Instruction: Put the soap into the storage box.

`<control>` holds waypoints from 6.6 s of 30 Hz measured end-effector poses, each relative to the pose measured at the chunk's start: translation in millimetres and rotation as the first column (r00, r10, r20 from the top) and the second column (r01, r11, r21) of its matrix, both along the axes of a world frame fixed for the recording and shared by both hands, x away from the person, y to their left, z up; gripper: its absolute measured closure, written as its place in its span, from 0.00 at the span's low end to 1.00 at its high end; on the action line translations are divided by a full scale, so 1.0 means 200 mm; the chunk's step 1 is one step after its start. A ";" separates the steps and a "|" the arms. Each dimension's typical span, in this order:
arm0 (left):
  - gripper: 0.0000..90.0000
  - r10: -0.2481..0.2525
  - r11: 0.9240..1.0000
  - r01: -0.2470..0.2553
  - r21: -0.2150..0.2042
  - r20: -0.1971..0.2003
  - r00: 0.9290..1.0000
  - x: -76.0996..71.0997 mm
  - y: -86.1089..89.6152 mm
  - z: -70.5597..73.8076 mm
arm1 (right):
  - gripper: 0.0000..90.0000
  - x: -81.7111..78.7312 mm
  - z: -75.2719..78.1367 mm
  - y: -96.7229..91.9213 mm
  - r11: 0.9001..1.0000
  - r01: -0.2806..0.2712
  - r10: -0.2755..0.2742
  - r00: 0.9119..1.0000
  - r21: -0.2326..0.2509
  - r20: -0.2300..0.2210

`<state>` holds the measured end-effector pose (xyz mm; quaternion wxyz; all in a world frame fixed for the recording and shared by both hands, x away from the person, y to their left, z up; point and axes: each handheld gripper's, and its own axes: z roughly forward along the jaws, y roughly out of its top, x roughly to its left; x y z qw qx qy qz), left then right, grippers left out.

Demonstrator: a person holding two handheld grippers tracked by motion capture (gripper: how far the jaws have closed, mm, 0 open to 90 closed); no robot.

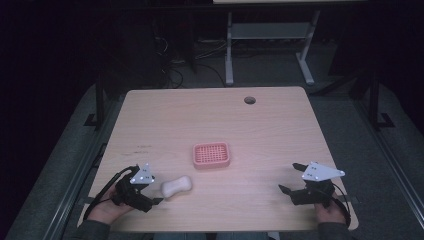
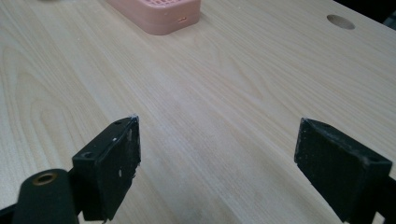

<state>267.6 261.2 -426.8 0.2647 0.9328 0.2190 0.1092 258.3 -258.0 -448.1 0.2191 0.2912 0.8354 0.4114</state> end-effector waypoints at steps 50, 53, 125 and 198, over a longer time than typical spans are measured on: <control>0.33 -0.123 0.989 0.127 0.070 -0.066 0.990 0.17 -0.26 -0.01 | 0.15 0.00 -0.02 0.02 0.999 -0.017 0.016 1.000 -0.031 -0.026; 0.37 -0.129 0.988 0.133 0.074 -0.067 0.989 0.18 -0.27 -0.01 | 0.15 0.00 -0.02 0.02 0.999 -0.017 0.016 1.000 -0.032 -0.025; 0.55 -0.124 0.988 0.133 0.079 -0.109 0.986 0.25 -0.37 0.05 | 0.15 -0.01 -0.01 0.01 1.000 -0.023 0.023 1.000 -0.003 -0.003; 0.55 -0.157 0.980 0.170 0.106 -0.119 0.980 0.57 -0.59 0.20 | 0.15 -0.02 0.00 -0.02 0.999 -0.017 0.017 1.000 0.030 0.002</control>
